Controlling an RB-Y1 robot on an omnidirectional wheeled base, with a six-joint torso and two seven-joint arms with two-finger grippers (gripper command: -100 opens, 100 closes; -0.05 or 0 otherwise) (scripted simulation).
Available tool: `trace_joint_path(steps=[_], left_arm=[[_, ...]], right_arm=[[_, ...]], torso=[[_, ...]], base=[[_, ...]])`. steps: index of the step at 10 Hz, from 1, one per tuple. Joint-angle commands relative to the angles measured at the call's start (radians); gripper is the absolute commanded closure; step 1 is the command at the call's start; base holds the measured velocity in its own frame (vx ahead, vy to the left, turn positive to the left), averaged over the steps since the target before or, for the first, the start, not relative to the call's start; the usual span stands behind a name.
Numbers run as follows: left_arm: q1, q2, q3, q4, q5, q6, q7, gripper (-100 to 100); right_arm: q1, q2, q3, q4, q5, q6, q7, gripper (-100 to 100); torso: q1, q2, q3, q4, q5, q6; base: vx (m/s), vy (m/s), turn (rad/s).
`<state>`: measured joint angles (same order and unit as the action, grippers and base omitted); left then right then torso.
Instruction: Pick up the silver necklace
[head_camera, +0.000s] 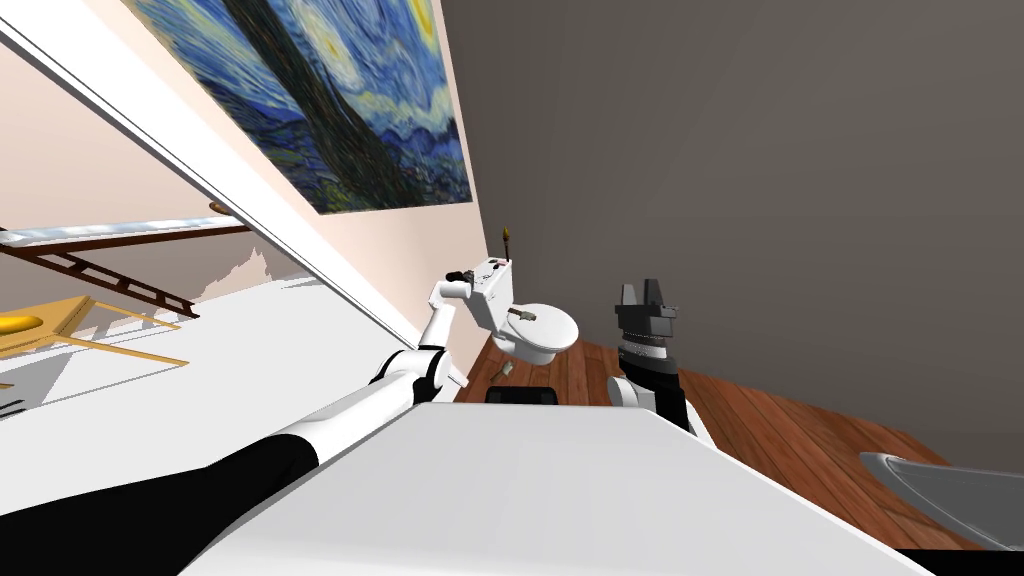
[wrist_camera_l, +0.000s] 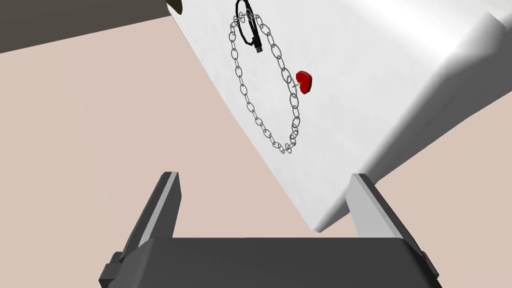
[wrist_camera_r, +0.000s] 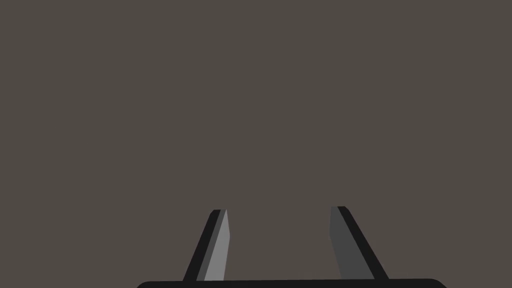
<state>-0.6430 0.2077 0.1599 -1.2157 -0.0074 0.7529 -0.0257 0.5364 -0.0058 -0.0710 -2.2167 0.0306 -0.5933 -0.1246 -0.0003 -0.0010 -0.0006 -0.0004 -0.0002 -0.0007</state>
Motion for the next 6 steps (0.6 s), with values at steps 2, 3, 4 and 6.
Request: trace_joint_path(steps=[2, 3, 4, 6], left_arm=[[-0.057, -0.001, 0.005, 0.061, -0.003, 0.075, 0.008, -100], [-0.098, 0.0, 0.009, 0.099, -0.003, 0.104, 0.015, -100], [-0.112, 0.0, 0.009, 0.124, -0.003, 0.13, 0.015, -100], [-0.162, -0.001, 0.013, 0.174, -0.004, 0.18, 0.023, -100]], right_arm=[[0.0, 0.0, 0.0, 0.0, 0.0, 0.0, 0.0, 0], [0.0, 0.0, 0.0, 0.0, 0.0, 0.0, 0.0, 0], [0.0, 0.0, 0.0, 0.0, 0.0, 0.0, 0.0, 0], [0.0, 0.0, 0.0, 0.0, 0.0, 0.0, 0.0, 0]], torso=[[-0.001, -0.001, 0.0, 0.0, 0.0, 0.0], [0.0, -0.001, 0.0, 0.0, 0.0, 0.0], [-0.001, -0.002, -0.001, 0.0, 0.0, 0.0], [0.0, 0.0, 0.0, 0.0, 0.0, 0.0]], base=[[0.022, -0.016, 0.019], [0.037, -0.018, 0.03], [0.03, -0.019, 0.01], [0.019, -0.009, 0.012]])
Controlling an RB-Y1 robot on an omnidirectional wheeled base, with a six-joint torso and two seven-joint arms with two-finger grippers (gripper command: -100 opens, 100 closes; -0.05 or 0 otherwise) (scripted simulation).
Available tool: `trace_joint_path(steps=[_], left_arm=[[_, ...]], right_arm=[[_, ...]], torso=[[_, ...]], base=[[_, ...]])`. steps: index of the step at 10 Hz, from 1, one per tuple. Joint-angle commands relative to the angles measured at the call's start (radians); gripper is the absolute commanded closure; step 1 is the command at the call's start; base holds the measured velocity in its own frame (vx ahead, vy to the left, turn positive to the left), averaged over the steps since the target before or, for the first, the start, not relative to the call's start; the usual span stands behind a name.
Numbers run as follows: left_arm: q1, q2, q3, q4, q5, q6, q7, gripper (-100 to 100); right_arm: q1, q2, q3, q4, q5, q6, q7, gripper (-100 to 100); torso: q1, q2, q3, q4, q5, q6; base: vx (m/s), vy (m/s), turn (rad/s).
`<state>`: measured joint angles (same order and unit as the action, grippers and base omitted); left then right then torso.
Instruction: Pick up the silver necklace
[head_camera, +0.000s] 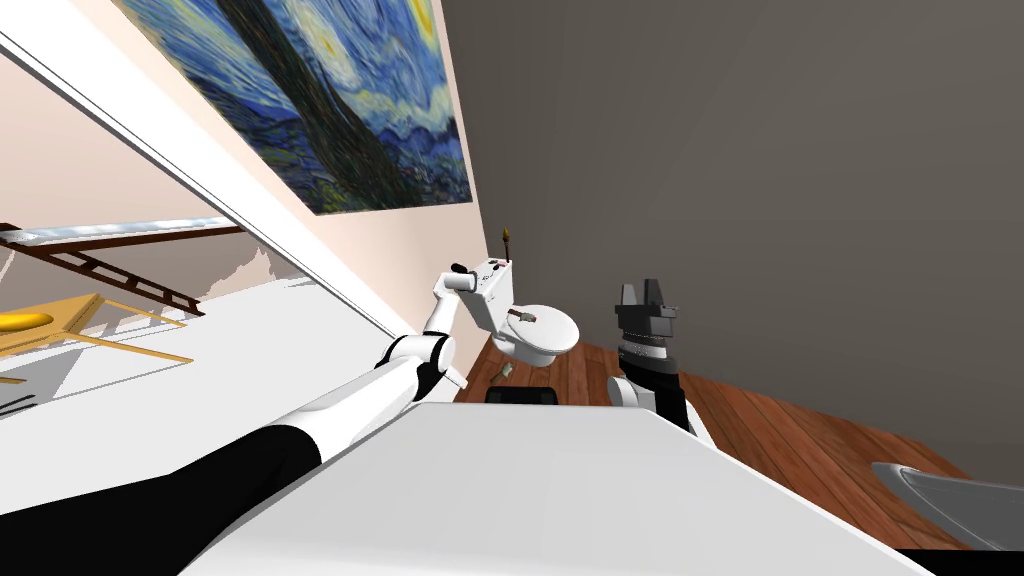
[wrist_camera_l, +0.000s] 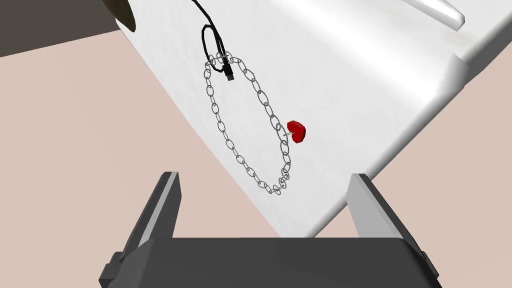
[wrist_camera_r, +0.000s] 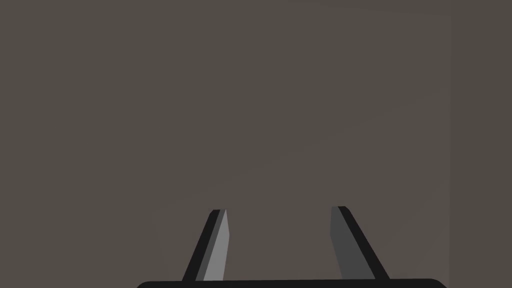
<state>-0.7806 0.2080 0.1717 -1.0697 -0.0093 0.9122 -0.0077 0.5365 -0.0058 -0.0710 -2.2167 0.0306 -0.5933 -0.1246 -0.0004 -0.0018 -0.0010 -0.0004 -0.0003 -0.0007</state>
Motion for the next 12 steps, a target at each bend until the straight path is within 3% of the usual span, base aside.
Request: trace_joint_path(steps=[1, 2, 4, 5, 6, 7, 9, 10, 11, 12], left_arm=[[-0.029, -0.001, 0.002, 0.04, -0.002, 0.05, 0.005, -100], [-0.074, -0.002, 0.006, 0.084, -0.002, 0.076, 0.013, -100], [-0.081, -0.002, 0.006, 0.102, -0.002, 0.114, 0.013, -100], [-0.128, -0.003, 0.01, 0.142, -0.001, 0.157, 0.022, -100], [-0.132, -0.003, 0.01, 0.163, -0.001, 0.175, 0.022, -100], [-0.176, -0.005, 0.013, 0.199, -0.001, 0.206, 0.03, -100], [-0.181, -0.005, 0.013, 0.223, -0.001, 0.235, 0.03, -100], [-0.228, -0.007, 0.016, 0.276, 0.0, 0.273, 0.039, -100], [-0.228, -0.007, 0.016, 0.281, 0.0, 0.292, 0.039, -100], [-0.272, -0.008, 0.019, 0.332, 0.001, 0.319, 0.047, -100]], right_arm=[[0.0, 0.0, 0.0, 0.0, 0.0, 0.0, 0.0, 0], [0.0, 0.0, 0.0, 0.0, 0.0, 0.0, 0.0, 0], [0.0, 0.0, 0.0, 0.0, 0.0, 0.0, 0.0, 0], [0.0, 0.0, 0.0, 0.0, 0.0, 0.0, 0.0, 0], [0.0, 0.0, 0.0, 0.0, 0.0, 0.0, 0.0, 0], [0.0, 0.0, 0.0, 0.0, 0.0, 0.0, 0.0, 0], [0.0, 0.0, 0.0, 0.0, 0.0, 0.0, 0.0, 0], [0.0, 0.0, 0.0, 0.0, 0.0, 0.0, 0.0, 0], [0.0, 0.0, 0.0, 0.0, 0.0, 0.0, 0.0, 0], [0.0, 0.0, 0.0, 0.0, 0.0, 0.0, 0.0, 0]], torso=[[0.0, 0.0, 0.0, 0.0, 0.0, 0.0], [0.0, 0.0, 0.0, 0.0, 0.0, 0.0], [0.0, -0.001, -0.001, 0.0, 0.0, 0.0], [0.0, 0.0, 0.0, 0.0, 0.0, 0.0], [0.0, 0.0, 0.0, 0.0, 0.0, 0.0], [0.0, -0.001, -0.001, -0.001, 0.0, 0.0], [0.0, -0.002, -0.002, -0.002, 0.001, 0.001], [0.0, -0.001, -0.002, -0.003, 0.001, 0.001], [0.0, -0.001, -0.002, -0.003, 0.001, 0.001], [0.0, -0.002, -0.003, -0.004, 0.002, 0.001]], base=[[0.028, -0.01, 0.016], [0.044, -0.014, 0.027], [0.031, -0.007, 0.006], [0.028, -0.004, 0.029], [0.038, -0.003, 0.015], [0.055, -0.002, 0.032], [0.034, -0.006, 0.008], [0.031, -0.006, 0.025], [0.037, -0.004, 0.015], [0.06, -0.004, 0.033]])
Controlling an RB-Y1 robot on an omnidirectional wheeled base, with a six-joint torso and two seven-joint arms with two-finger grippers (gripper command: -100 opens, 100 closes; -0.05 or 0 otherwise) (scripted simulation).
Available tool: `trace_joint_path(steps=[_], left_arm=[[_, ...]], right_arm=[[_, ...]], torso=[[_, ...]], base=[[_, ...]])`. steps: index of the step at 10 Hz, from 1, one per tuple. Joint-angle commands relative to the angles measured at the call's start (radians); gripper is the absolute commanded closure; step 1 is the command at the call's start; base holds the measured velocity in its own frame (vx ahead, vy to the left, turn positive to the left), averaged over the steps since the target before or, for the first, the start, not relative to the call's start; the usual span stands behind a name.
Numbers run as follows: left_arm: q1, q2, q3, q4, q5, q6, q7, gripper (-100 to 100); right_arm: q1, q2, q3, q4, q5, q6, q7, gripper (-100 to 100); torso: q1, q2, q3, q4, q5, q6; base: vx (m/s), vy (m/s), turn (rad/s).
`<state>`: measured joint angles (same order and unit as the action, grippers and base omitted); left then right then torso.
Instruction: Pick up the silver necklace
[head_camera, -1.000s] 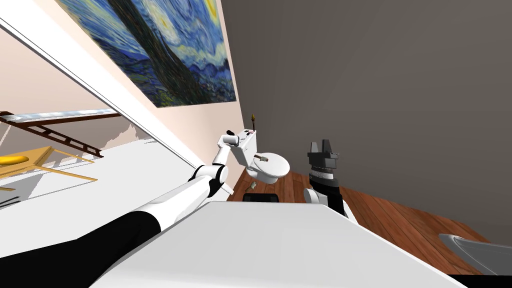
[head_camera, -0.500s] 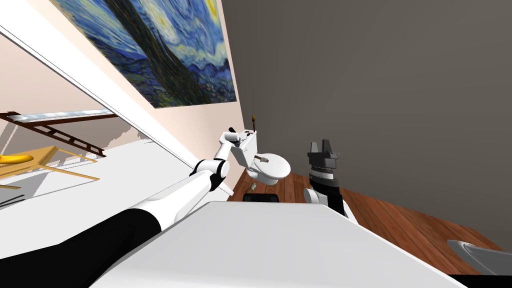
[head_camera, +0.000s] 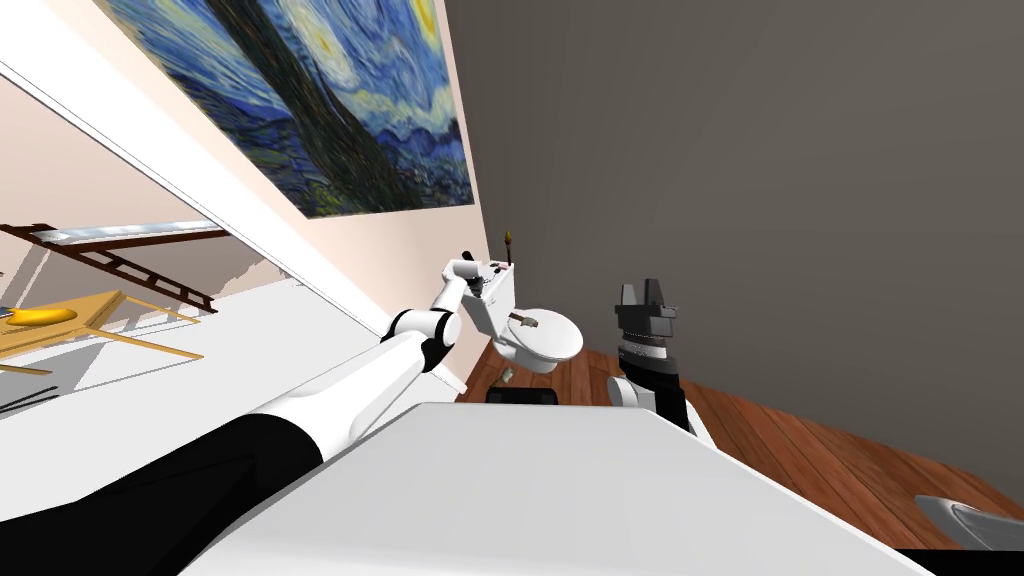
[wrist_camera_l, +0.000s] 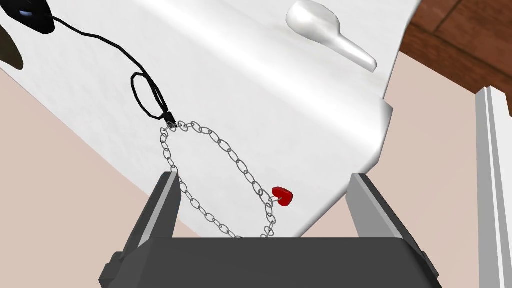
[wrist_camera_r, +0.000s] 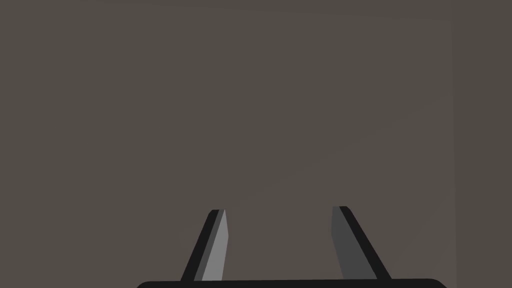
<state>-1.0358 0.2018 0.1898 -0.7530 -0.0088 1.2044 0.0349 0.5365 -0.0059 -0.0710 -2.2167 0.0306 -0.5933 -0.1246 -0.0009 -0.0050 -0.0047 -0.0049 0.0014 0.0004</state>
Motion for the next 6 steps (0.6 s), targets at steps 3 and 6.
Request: trace_joint_path(steps=[3, 6], left_arm=[[-0.059, -0.003, 0.004, 0.074, 0.002, 0.106, 0.013, -100], [-0.134, -0.002, 0.008, 0.15, 0.005, 0.195, 0.029, -100]], right_arm=[[0.0, 0.0, 0.0, 0.0, 0.0, 0.0, 0.0, 0], [0.0, 0.0, 0.0, 0.0, 0.0, 0.0, 0.0, 0]], torso=[[0.0, 0.0, 0.0, 0.0, 0.0, 0.0], [0.0, 0.0, 0.0, 0.0, 0.0, 0.0]], base=[[0.05, 0.001, 0.016], [0.056, -0.003, 0.024]])
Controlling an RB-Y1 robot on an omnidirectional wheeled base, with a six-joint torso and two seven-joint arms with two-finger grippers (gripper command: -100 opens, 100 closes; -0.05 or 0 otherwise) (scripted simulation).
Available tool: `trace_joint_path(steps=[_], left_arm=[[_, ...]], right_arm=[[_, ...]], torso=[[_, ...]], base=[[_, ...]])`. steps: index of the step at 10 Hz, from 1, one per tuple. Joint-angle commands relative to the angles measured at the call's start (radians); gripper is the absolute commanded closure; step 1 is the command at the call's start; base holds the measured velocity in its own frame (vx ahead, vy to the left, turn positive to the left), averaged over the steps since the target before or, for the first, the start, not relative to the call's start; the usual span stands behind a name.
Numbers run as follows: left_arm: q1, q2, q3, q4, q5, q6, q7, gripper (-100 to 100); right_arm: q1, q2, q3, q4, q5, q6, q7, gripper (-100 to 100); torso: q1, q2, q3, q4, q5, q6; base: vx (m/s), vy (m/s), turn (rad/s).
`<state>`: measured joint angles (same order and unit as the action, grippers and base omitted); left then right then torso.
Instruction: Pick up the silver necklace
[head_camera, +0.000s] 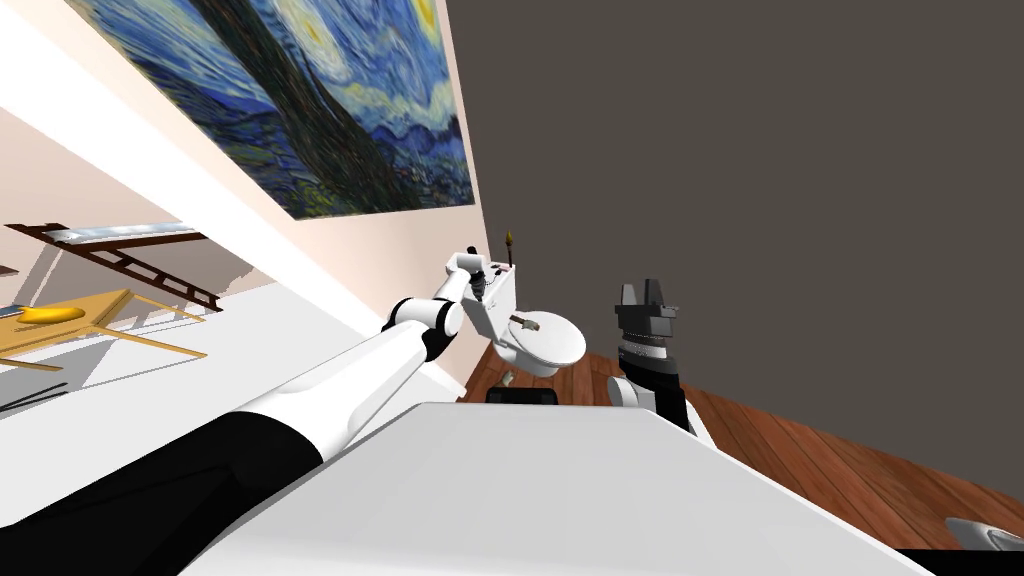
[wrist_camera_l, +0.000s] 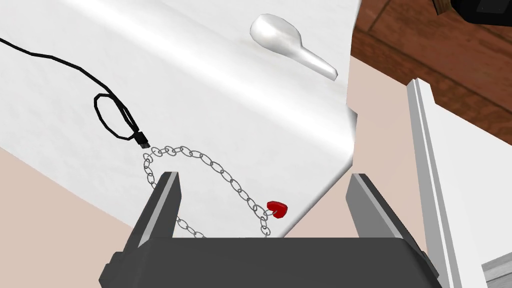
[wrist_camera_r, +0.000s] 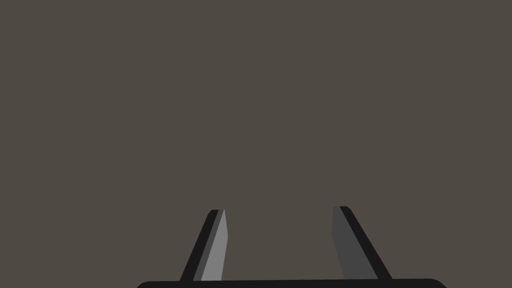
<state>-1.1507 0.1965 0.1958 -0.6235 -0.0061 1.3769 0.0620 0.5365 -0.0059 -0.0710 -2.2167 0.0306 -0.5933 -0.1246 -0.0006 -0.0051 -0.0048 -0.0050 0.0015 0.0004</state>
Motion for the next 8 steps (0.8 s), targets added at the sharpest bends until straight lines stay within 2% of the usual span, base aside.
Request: trace_joint_path(steps=[1, 2, 4, 5, 6, 8], left_arm=[[-0.019, 0.004, 0.002, 0.044, 0.002, 0.026, 0.002, -100], [-0.052, 0.006, 0.004, 0.07, 0.004, 0.067, 0.009, -100], [-0.052, 0.006, 0.004, 0.088, 0.004, 0.067, 0.009, -100], [-0.081, 0.008, 0.005, 0.125, 0.006, 0.102, 0.016, -100], [-0.081, 0.008, 0.005, 0.129, 0.006, 0.102, 0.016, -100], [-0.127, 0.015, 0.007, 0.193, 0.009, 0.16, 0.028, -100]], right_arm=[[0.0, 0.0, 0.0, 0.0, 0.0, 0.0, 0.0, 0], [0.0, 0.0, 0.0, 0.0, 0.0, 0.0, 0.0, 0], [0.0, 0.0, 0.0, 0.0, 0.0, 0.0, 0.0, 0], [0.0, 0.0, 0.0, 0.0, 0.0, 0.0, 0.0, 0], [0.0, 0.0, 0.0, 0.0, 0.0, 0.0, 0.0, 0], [0.0, 0.0, 0.0, 0.0, 0.0, 0.0, 0.0, 0]], torso=[[0.0, 0.0, 0.0, 0.0, 0.0, 0.0], [0.001, 0.0, 0.0, 0.0, 0.0, 0.0], [0.001, 0.0, 0.0, 0.0, 0.0, 0.0], [0.0, 0.002, 0.001, 0.0, 0.0, 0.0], [0.0, 0.001, 0.001, 0.0, 0.0, 0.0], [0.001, 0.0, 0.0, 0.0, 0.0, 0.0]], base=[[0.046, 0.006, 0.013], [0.056, 0.012, 0.026], [0.037, 0.004, 0.007], [0.035, 0.001, 0.023], [0.037, 0.004, 0.013], [0.061, 0.013, 0.024]])
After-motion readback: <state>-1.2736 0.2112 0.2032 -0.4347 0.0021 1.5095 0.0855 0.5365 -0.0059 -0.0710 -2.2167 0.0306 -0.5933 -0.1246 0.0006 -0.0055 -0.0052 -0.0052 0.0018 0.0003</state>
